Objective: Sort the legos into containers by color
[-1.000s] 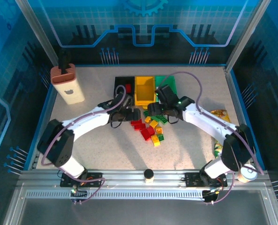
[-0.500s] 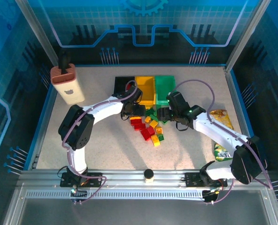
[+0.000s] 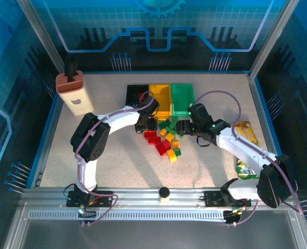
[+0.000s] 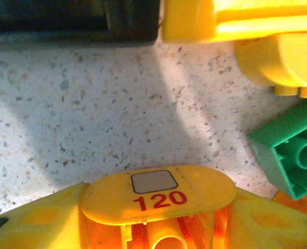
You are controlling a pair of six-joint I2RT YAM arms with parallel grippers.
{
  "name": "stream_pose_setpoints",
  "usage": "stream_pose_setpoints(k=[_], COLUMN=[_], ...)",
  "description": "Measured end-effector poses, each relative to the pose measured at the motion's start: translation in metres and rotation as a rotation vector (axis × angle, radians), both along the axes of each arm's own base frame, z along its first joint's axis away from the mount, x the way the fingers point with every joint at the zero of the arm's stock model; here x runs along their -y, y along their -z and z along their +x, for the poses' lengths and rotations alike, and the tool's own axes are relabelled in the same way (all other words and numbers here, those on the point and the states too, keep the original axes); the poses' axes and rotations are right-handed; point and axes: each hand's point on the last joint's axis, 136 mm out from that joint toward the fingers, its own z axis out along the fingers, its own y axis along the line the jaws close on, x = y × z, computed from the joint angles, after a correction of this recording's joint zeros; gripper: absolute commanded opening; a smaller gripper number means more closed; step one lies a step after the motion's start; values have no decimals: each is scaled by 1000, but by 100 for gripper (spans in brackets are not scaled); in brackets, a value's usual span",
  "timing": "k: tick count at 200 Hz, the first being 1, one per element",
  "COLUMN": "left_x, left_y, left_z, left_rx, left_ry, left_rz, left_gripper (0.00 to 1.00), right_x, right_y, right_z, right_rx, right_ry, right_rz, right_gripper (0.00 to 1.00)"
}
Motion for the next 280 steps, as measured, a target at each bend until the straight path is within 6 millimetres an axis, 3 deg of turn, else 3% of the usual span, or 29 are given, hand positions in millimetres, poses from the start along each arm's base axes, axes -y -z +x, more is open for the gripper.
stream_pose_setpoints(k=[47, 70, 142, 185, 191, 196, 203, 214, 244, 262, 280], left_x=[-3, 0, 20, 28, 29, 29, 30, 31, 31, 30, 23], left_y=[-8, -21, -91, -130, -132, -133, -134, -135, -138, -137, -136], left_z=[3, 9, 54, 107, 115, 120, 127, 138, 147, 135, 110], left_rx=[14, 37, 197, 305, 315, 321, 325, 338, 354, 356, 341], left_ry=[-7, 1, 23, 13, 14, 14, 9, 21, 29, 46, 56], left_rz=[17, 15, -49, -89, -90, -90, -91, -86, -83, -92, -98], left_gripper=[46, 46, 47, 49, 52, 60, 82, 99, 99, 99, 99], right_x=[-1, 0, 6, 9, 9, 9, 9, 8, 8, 8, 6], right_y=[-4, -3, 6, 6, 5, 5, 4, 4, 4, 4, 7], right_z=[1, 1, -7, -12, -12, -13, -13, -13, -13, -13, -11], right_rx=[15, 17, 6, 4, 6, 7, 9, 9, 7, 6, -5], right_ry=[3, 2, 8, 12, 14, 14, 15, 15, 13, 12, 3], right_rz=[17, 19, 13, 24, 27, 28, 31, 35, 38, 37, 28], right_gripper=[86, 86, 86, 86, 86, 86, 86, 86, 86, 83, 66])
